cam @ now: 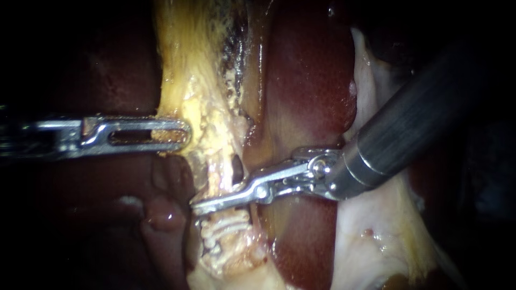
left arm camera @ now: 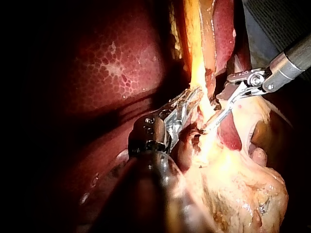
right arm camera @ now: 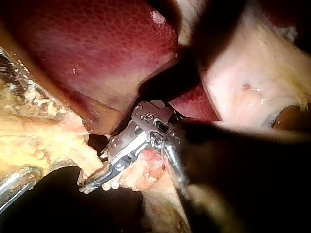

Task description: Going back third clip left tube

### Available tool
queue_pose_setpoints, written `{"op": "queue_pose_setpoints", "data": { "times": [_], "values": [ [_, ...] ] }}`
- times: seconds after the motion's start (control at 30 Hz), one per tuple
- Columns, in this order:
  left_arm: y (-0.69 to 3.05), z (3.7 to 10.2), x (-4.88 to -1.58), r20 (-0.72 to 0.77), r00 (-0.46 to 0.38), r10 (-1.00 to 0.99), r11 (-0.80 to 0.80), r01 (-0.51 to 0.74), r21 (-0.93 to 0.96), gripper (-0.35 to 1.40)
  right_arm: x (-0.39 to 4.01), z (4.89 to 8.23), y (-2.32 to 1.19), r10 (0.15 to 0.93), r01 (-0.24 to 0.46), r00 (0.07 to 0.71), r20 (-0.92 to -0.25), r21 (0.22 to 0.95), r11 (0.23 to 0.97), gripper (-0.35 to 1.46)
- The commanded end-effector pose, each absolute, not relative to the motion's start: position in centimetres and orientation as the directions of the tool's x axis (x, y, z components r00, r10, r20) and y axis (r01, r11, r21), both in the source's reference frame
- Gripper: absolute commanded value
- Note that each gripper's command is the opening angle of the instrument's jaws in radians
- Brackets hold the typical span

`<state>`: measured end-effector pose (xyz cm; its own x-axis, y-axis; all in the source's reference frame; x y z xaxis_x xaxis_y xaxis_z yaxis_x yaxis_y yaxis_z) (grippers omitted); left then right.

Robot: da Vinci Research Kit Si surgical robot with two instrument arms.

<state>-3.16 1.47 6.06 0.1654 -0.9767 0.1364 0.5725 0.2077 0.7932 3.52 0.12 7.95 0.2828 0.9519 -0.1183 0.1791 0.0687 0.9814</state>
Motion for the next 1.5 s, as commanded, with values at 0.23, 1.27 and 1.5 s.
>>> {"op": "queue_pose_setpoints", "data": {
  "times": [0.23, 1.27, 1.5],
  "values": [
    [1.45, 6.05, -3.18, 0.137, 0.164, -0.977, 0.207, 0.574, 0.792, -0.35, 3.5, 7.99, 0.16, 0.952, 0.176, 0.282, -0.118, 0.982, 0.07, -0.35],
    [1.42, 6.05, -3.16, 0.14, 0.162, -0.977, 0.209, 0.576, 0.79, -0.35, 2.92, 8.03, 0.07, 0.685, 0.26, 0.132, -0.717, 0.692, 0.674, 0.6],
    [1.41, 6.05, -3.15, 0.14, 0.163, -0.977, 0.209, 0.576, 0.791, -0.35, 2.54, 7.89, 0.09, 0.625, 0.241, 0.125, -0.77, 0.635, 0.734, 0.6]
  ]
}}
